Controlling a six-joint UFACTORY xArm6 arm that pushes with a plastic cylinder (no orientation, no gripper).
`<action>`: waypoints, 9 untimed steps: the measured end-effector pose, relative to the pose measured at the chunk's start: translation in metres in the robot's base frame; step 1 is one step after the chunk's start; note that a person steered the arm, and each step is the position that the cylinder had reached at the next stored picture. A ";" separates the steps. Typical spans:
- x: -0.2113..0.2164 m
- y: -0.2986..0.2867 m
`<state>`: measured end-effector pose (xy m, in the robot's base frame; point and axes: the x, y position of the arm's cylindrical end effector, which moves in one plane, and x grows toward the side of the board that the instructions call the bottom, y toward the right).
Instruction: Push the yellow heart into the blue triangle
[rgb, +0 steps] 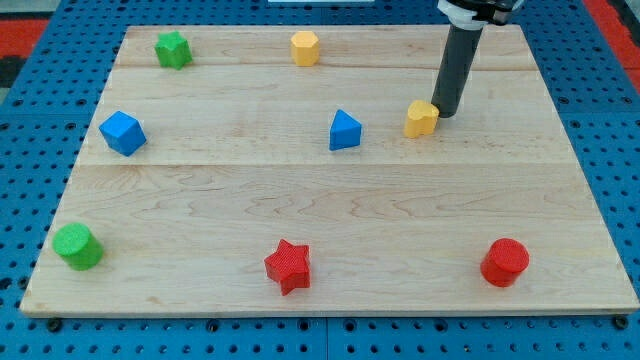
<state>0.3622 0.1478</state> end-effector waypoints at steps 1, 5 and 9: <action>0.000 -0.023; 0.013 -0.062; -0.159 -0.081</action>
<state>0.2030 0.0670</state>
